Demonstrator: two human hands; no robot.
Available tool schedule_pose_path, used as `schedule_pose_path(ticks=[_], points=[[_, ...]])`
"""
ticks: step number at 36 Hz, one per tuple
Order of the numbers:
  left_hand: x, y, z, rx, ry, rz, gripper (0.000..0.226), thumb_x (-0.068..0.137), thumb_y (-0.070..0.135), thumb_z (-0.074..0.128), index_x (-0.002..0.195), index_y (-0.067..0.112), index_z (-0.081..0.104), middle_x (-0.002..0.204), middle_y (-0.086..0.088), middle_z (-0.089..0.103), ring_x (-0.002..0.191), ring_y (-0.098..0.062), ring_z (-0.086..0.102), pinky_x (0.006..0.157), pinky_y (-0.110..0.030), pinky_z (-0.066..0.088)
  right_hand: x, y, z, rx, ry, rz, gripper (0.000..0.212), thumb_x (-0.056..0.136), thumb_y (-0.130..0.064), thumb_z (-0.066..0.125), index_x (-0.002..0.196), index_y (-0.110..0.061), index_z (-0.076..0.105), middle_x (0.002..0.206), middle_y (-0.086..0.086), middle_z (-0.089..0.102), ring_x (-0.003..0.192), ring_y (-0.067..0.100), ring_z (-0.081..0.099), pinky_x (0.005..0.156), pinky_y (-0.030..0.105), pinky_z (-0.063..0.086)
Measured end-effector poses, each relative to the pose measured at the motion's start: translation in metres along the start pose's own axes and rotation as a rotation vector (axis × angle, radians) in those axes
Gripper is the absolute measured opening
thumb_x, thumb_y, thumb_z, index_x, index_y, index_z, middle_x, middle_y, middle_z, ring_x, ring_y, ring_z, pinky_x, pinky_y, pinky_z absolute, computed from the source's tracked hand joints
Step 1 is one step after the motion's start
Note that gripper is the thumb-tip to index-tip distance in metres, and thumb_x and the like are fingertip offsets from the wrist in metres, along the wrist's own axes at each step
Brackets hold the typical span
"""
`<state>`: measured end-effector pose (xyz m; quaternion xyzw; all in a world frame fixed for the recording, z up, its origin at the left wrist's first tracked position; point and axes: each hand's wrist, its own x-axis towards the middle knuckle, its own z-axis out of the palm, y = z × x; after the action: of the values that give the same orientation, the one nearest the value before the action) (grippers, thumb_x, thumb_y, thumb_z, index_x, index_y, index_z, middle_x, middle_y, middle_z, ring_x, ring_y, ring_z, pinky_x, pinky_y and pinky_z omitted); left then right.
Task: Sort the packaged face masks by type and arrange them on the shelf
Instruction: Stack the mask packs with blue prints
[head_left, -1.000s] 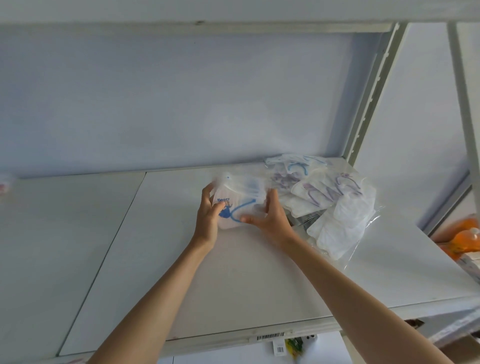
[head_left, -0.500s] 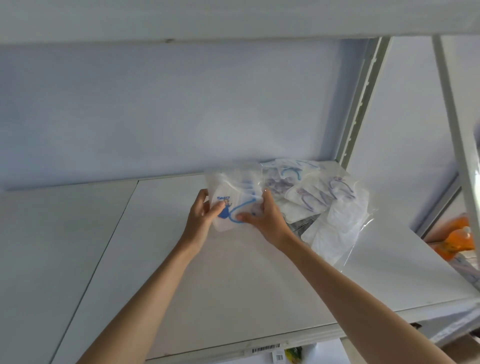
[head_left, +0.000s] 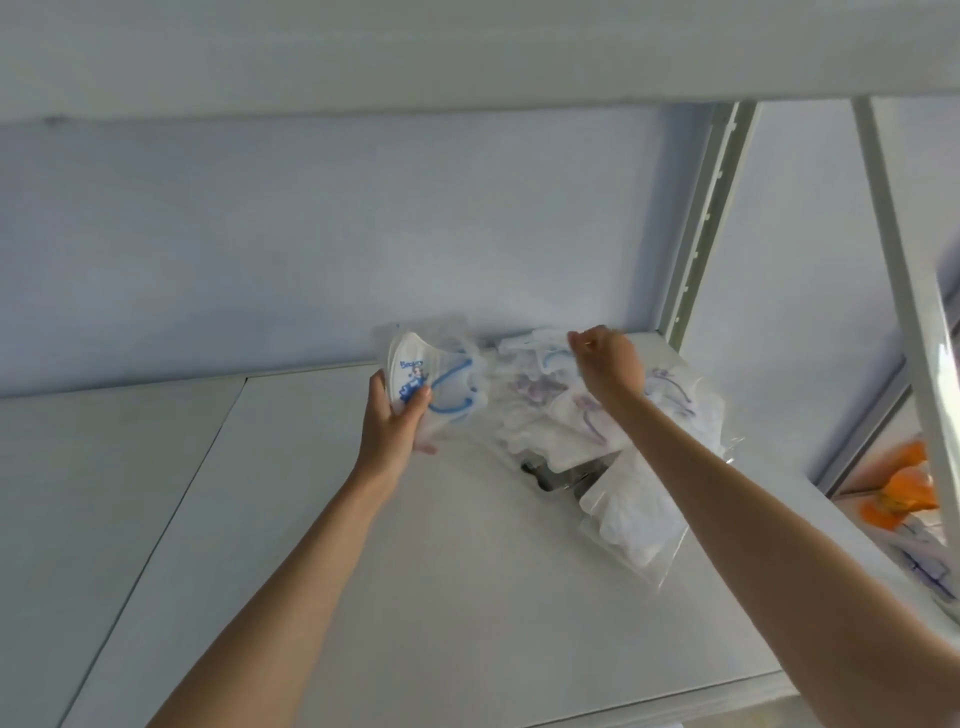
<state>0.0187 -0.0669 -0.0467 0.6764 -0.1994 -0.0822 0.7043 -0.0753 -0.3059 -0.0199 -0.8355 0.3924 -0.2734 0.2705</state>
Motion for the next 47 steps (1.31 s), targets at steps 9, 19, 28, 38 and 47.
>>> schedule_pose_path(ticks=[9, 19, 28, 38, 47], points=[[0.008, -0.007, -0.015, 0.038, 0.05, -0.033, 0.022, 0.094, 0.015, 0.061, 0.11, 0.017, 0.046, 0.1, 0.0, 0.058, 0.08, -0.011, 0.062, 0.04, -0.027, 0.05, 0.044, 0.023, -0.004, -0.55, -0.29, 0.097, 0.089, 0.081, -0.077, 0.043, 0.14, -0.011, 0.045, 0.153, 0.017, 0.025, 0.141, 0.036, 0.02, 0.112, 0.044, 0.021], [0.013, -0.011, -0.019, 0.053, 0.053, -0.038, 0.025, 0.093, 0.016, 0.062, 0.112, 0.015, 0.046, 0.107, -0.005, 0.059, 0.082, -0.016, 0.064, 0.041, -0.027, 0.05, 0.058, 0.039, 0.012, -0.479, -0.154, -0.068, 0.048, 0.083, -0.055, 0.063, 0.107, -0.014, 0.068, 0.115, 0.01, 0.059, 0.112, 0.03, 0.049, 0.094, 0.037, 0.038], [0.012, -0.011, -0.015, 0.044, 0.03, -0.029, 0.023, 0.094, 0.016, 0.062, 0.111, 0.015, 0.046, 0.104, -0.003, 0.06, 0.082, -0.016, 0.064, 0.041, -0.027, 0.05, 0.033, 0.045, -0.007, -0.564, -0.072, -0.605, 0.017, 0.092, -0.024, 0.056, 0.095, -0.018, 0.072, 0.103, 0.002, 0.069, 0.095, 0.022, 0.061, 0.086, 0.032, 0.039], [0.001, -0.013, -0.021, 0.031, 0.002, -0.029, 0.022, 0.094, 0.017, 0.061, 0.11, 0.014, 0.046, 0.104, -0.005, 0.059, 0.082, -0.015, 0.062, 0.042, -0.027, 0.051, -0.031, 0.045, -0.029, -0.385, -0.203, -0.692, 0.033, 0.09, -0.047, 0.056, 0.095, -0.02, 0.074, 0.101, -0.001, 0.07, 0.091, 0.017, 0.06, 0.078, 0.026, 0.04], [-0.014, -0.013, -0.03, 0.023, 0.007, -0.045, 0.023, 0.094, 0.016, 0.061, 0.11, 0.014, 0.046, 0.104, -0.005, 0.058, 0.081, -0.014, 0.063, 0.041, -0.027, 0.051, -0.009, 0.032, -0.021, -0.547, -0.213, -0.047, 0.075, 0.085, -0.069, 0.044, 0.118, -0.005, 0.063, 0.129, 0.017, 0.051, 0.122, 0.035, 0.04, 0.099, 0.043, 0.035]])
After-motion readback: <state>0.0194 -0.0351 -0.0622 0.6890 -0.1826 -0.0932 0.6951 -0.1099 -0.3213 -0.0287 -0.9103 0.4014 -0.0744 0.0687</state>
